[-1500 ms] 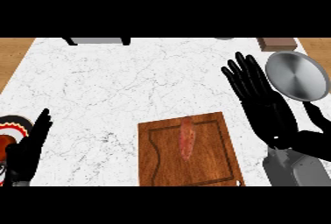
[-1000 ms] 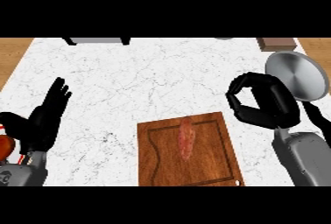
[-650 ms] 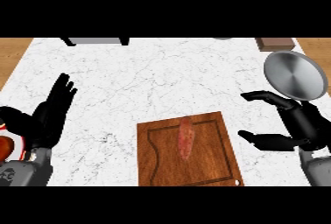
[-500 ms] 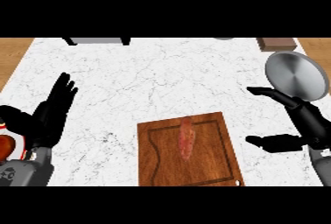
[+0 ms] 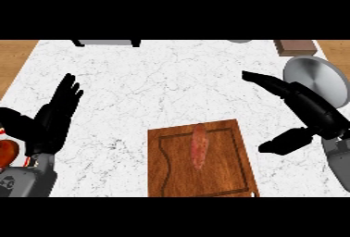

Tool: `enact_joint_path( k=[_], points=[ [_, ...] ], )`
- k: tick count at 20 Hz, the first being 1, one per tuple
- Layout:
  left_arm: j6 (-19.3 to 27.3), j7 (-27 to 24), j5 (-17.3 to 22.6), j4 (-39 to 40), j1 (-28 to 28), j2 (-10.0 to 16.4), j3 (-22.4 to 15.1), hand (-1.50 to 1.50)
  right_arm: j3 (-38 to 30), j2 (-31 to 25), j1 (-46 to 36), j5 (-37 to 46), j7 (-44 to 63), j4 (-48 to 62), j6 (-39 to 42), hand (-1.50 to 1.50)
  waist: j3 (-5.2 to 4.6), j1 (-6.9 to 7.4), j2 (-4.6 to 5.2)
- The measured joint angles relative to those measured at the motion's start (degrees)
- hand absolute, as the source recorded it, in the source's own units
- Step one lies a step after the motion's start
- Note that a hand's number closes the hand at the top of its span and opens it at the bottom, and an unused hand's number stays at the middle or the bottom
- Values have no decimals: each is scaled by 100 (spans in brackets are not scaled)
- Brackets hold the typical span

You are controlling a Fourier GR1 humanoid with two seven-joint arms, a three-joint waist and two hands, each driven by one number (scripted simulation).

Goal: Pick the sweet potato from the cutting board and place it in the pan

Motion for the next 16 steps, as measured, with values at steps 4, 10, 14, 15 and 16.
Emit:
enact_joint_path(
  k=[4, 10, 14, 15, 16],
  points=[
    [-52, 15, -21, 93, -74, -51, 52, 0, 471, 214, -559, 520, 601, 212, 314, -150, 1, 25, 10],
    [-56, 35, -87, 108, -128, -129, 56, 0, 1236, 382, -999, 849, 1369, 469, 1342, -150, -1, 31, 14],
    [-91, 94, -139, 90, -126, -134, 131, 0, 1479, 550, -1113, 923, 1842, 349, 2015, -150, 2, -7, 5],
    [-127, 142, -134, 49, -122, -119, 171, 0, 1498, 620, -1088, 960, 1949, 278, 2132, -150, 3, -14, 3],
    [-155, 188, -126, 15, -130, -103, 216, 0, 1535, 717, -1090, 992, 2122, 172, 2247, -150, 4, -22, 1]
  ],
)
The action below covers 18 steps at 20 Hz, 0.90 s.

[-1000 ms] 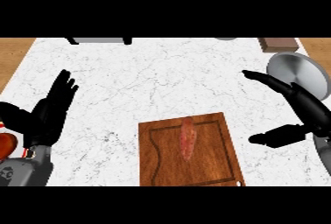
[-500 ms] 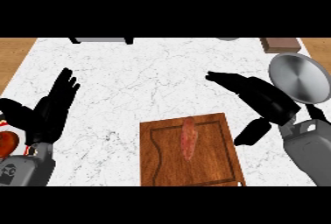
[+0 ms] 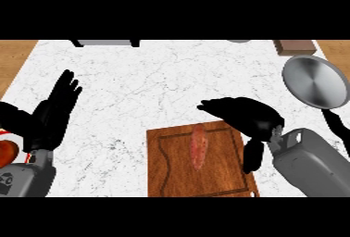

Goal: Pick the sweet potato from the cutting board and place it in the pan

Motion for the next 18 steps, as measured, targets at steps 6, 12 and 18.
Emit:
enact_joint_path(
  k=[6, 12, 18],
  points=[
    [-50, -38, -125, -61, 155, -122, 53, 0, 237, 96, 72, 623, 390, -440, 406, -150, 2, -15, -4],
    [-134, 132, -197, -140, 102, -186, 208, 0, 183, 461, 100, 1161, 837, -758, 731, -150, 2, -20, -1],
    [-245, 127, -350, -71, 78, -324, 301, 0, 380, 1252, 211, 1766, 1036, -535, 709, -150, 3, -11, 2]
  ],
)
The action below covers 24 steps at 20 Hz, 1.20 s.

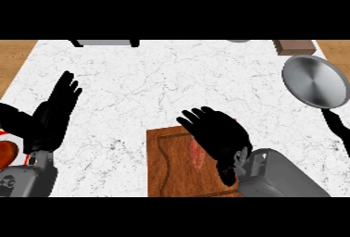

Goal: Pick the sweet potato from the cutting board and place it in the pan

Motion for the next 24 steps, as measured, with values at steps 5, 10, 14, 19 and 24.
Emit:
enact_joint_path(
  k=[5, 10, 14, 19, 24],
  points=[
    [-80, -83, -126, 11, 90, -153, 59, 0, -129, 307, -68, 362, 21, 298, 238, -150, 0, 2, 2],
    [-175, -93, -225, 111, 21, -241, 175, 0, -233, 453, 2, 824, -231, 710, 122, -150, 1, -4, 5],
    [-302, -12, -239, 70, -14, -251, 280, 0, -182, 682, 151, 1153, -414, 999, -57, -150, 1, -3, 4],
    [-389, 52, -282, 41, 4, -293, 378, 0, -248, 811, 57, 1549, -939, 1828, -425, -150, 1, 10, 8],
    [-341, 136, -471, -50, 3, -452, 370, 0, -393, 1072, 73, 1871, -1178, 2128, -516, -150, 2, 1, 5]
  ],
)
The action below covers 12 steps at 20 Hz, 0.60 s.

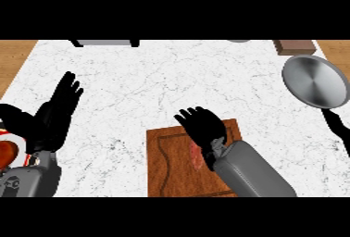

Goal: Pick the sweet potato from the cutting board and place it in the pan

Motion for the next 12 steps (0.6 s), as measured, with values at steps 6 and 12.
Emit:
enact_joint_path(
  k=[6, 12],
  points=[
    [-148, 2, -25, 41, -16, -27, 148, 0, -187, 209, 81, 274, -370, 393, -296, -150, -1, -2, 0],
    [-202, 74, -105, -154, 112, -97, 170, 0, -168, 350, 54, 401, -694, 976, -573, 150, -1, 12, 2]
  ],
)
